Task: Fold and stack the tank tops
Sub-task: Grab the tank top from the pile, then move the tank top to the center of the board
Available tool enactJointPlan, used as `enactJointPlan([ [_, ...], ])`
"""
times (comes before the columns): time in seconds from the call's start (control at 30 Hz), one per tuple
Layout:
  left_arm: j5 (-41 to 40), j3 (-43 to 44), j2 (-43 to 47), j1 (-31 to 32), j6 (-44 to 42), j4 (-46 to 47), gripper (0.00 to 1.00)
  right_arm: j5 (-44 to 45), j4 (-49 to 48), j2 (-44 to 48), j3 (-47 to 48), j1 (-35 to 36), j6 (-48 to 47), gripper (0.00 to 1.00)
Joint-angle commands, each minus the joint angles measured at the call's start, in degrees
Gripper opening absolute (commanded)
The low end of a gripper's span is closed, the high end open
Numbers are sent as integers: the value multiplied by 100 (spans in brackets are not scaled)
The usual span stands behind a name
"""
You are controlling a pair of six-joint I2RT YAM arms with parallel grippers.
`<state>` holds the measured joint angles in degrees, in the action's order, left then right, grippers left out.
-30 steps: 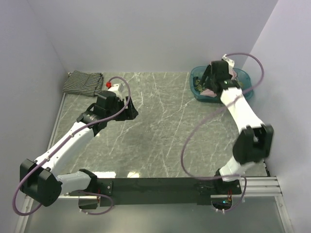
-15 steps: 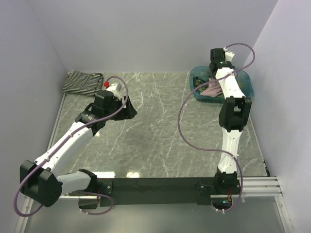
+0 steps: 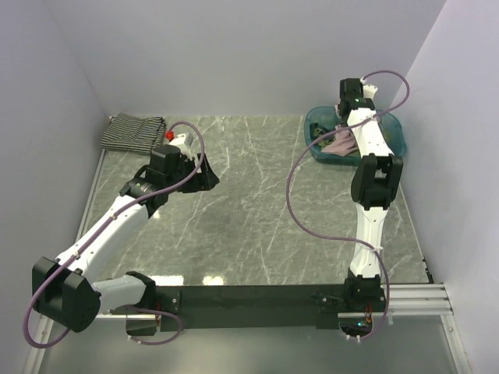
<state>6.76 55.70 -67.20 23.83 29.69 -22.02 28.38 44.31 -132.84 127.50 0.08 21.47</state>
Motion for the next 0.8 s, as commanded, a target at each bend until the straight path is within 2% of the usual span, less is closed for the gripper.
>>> enactJointPlan([
  [0.0,79,11,119,-19,28,189,78,36,-72,353,477,19,-81,0],
  [0.2,36,134,119,-19,37,137,78,-184,-361,1354,837,176,-283,0],
  [0.43,-122,441,286,-28,115,40,78,-517,-994,2955,882,1054,-425,0],
  [0.7,-659,801,514,-63,449,-74,77,-1264,-1601,4476,390,2285,-407,0],
  [0.77,-1052,863,585,-89,642,-179,77,-1405,-1776,4870,-136,2609,-268,0],
])
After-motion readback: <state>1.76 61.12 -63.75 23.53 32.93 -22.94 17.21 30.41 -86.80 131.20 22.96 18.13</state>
